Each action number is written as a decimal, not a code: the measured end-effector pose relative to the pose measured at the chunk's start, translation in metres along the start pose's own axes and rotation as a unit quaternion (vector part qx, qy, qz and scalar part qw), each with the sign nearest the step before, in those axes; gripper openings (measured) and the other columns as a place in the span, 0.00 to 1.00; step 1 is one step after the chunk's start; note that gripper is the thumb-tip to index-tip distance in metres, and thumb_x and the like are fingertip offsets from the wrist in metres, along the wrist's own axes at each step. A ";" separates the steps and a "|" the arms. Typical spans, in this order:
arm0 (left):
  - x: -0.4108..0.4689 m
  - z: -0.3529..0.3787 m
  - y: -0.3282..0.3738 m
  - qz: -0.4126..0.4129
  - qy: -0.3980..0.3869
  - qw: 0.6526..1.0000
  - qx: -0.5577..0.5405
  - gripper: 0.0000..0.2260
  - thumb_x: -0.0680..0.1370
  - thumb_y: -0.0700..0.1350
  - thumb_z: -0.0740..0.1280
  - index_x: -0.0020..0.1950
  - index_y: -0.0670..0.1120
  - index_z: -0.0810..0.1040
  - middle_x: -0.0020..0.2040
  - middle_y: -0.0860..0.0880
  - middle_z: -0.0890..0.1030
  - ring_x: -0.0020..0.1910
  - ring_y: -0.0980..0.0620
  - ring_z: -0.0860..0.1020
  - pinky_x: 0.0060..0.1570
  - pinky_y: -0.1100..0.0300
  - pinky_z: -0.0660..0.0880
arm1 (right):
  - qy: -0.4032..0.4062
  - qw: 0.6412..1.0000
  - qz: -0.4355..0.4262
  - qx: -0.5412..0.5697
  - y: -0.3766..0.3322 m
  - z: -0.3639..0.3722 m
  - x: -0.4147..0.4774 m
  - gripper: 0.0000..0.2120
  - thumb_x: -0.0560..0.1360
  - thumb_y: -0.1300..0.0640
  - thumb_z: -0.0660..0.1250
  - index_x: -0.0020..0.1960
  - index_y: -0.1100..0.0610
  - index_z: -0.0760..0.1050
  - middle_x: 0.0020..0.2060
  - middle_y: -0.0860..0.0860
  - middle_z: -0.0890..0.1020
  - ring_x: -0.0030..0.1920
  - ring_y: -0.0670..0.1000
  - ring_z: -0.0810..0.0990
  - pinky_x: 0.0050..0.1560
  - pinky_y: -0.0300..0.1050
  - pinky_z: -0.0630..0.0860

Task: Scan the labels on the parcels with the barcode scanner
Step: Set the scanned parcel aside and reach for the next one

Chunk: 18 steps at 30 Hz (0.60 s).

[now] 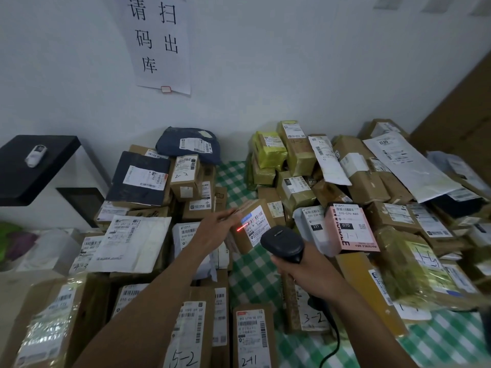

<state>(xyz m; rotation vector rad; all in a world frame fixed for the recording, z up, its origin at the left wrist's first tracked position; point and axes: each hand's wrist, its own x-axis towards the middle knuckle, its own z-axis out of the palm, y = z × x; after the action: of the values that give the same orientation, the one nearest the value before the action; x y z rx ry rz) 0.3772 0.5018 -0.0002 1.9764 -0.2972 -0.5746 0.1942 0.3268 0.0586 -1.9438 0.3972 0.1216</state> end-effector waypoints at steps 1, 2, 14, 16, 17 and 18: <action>-0.001 0.000 0.001 -0.001 0.002 1.000 0.001 0.19 0.82 0.59 0.65 0.72 0.56 0.77 0.59 0.54 0.81 0.60 0.52 0.78 0.59 0.54 0.71 | -0.001 1.000 0.001 0.001 0.000 0.000 0.000 0.17 0.79 0.54 0.73 0.65 0.43 0.76 0.48 0.48 0.87 0.48 0.50 0.86 0.42 0.32 0.78; -0.001 0.000 0.001 0.000 0.003 1.000 0.000 0.19 0.82 0.58 0.65 0.72 0.55 0.77 0.58 0.54 0.81 0.60 0.52 0.78 0.58 0.55 0.71 | -0.002 1.000 0.001 0.002 0.000 0.000 0.001 0.17 0.79 0.53 0.73 0.65 0.43 0.76 0.49 0.48 0.87 0.48 0.49 0.86 0.43 0.32 0.79; -0.055 -0.010 -0.026 -0.049 0.156 0.983 -0.089 0.12 0.82 0.59 0.65 0.65 0.59 0.78 0.51 0.62 0.79 0.50 0.64 0.78 0.49 0.65 0.73 | -0.017 0.999 0.007 0.031 -0.005 0.018 0.016 0.10 0.78 0.53 0.73 0.58 0.45 0.79 0.37 0.47 0.86 0.33 0.43 0.80 0.35 0.32 0.76; -0.068 -0.018 -0.034 -0.074 0.205 0.973 -0.070 0.10 0.84 0.58 0.62 0.62 0.59 0.76 0.52 0.59 0.78 0.50 0.59 0.76 0.53 0.60 0.72 | -0.034 0.999 0.007 0.012 -0.006 0.027 0.023 0.10 0.79 0.53 0.73 0.60 0.47 0.79 0.31 0.40 0.83 0.31 0.40 0.79 0.33 0.31 0.73; -0.073 -0.022 -0.039 -0.086 0.229 0.968 -0.051 0.09 0.84 0.58 0.61 0.61 0.58 0.75 0.54 0.57 0.77 0.52 0.56 0.76 0.56 0.57 0.72 | -0.045 0.999 0.004 0.008 -0.007 0.031 0.026 0.10 0.79 0.53 0.72 0.60 0.46 0.78 0.29 0.39 0.82 0.30 0.39 0.78 0.32 0.31 0.72; -0.076 -0.026 -0.045 -0.096 0.248 0.963 -0.032 0.11 0.84 0.59 0.59 0.62 0.58 0.75 0.55 0.55 0.78 0.54 0.54 0.76 0.58 0.54 0.73 | -0.055 0.998 0.000 0.010 -0.008 0.034 0.029 0.10 0.79 0.53 0.72 0.59 0.45 0.78 0.27 0.39 0.81 0.29 0.39 0.78 0.32 0.31 0.72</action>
<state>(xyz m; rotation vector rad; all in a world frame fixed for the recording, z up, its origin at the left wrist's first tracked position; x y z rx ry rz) 0.3239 0.5759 -0.0104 2.0222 0.2242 -0.1892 0.2272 0.3546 0.0442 -1.9080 0.3250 0.2230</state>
